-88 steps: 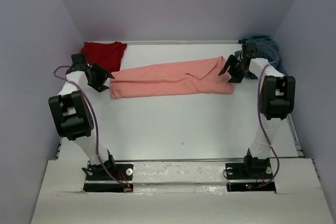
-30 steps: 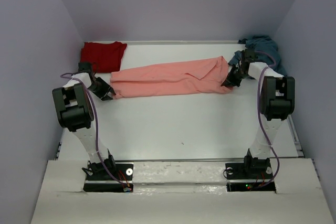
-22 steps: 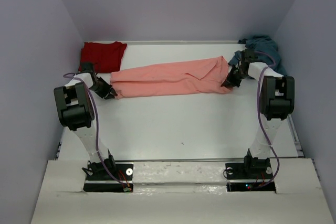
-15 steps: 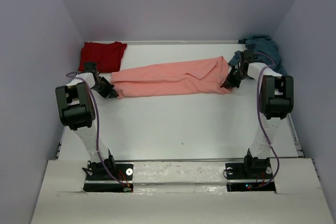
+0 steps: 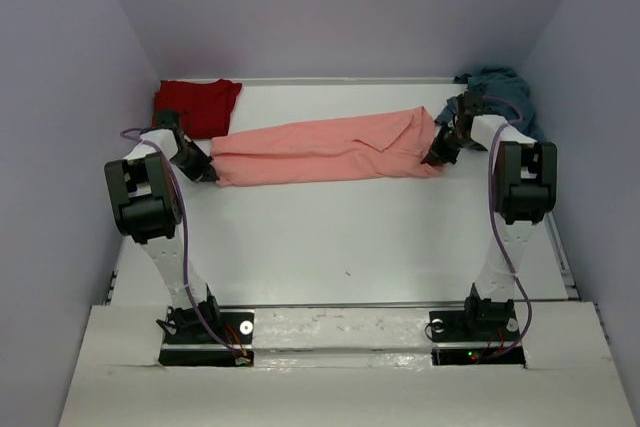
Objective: Fold and stack the t-shirts
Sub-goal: Fold the tshirt
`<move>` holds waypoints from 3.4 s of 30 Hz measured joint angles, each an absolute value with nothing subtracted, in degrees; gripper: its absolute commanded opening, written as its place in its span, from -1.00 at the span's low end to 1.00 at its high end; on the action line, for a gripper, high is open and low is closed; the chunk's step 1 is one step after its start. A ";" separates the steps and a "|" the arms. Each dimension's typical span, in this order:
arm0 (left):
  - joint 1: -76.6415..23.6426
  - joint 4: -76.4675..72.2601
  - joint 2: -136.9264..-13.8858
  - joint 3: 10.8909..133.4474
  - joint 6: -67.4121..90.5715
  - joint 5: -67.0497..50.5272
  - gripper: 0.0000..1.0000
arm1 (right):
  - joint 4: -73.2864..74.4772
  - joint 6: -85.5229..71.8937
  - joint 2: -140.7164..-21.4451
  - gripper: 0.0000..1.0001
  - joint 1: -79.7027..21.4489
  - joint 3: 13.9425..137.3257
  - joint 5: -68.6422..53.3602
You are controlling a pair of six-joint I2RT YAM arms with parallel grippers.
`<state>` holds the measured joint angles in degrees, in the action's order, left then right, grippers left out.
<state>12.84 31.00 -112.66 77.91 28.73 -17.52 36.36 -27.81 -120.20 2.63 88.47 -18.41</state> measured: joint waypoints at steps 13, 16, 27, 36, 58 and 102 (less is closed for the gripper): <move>14.39 34.30 -114.24 79.42 25.82 -16.75 -1.00 | 39.20 -26.74 -122.74 -1.00 3.05 92.84 -16.71; 14.46 34.70 -114.67 79.92 25.34 -16.95 -1.00 | 39.72 -26.68 -123.09 -1.00 3.29 93.32 -16.27; 15.49 37.12 -116.57 83.07 23.33 -17.72 -1.00 | 40.88 -26.52 -123.13 -1.00 4.12 93.45 -15.59; 15.88 35.40 -113.97 77.65 22.74 -20.84 -1.00 | 41.04 -26.55 -120.18 -1.00 4.23 88.14 -15.42; 15.84 38.85 -100.73 59.37 18.35 -18.81 -1.00 | 47.59 -25.45 -96.82 -1.00 4.60 63.05 -10.28; 11.94 42.39 -91.11 68.64 21.76 -16.53 0.12 | 53.15 -28.51 -90.48 0.20 4.60 67.94 -14.00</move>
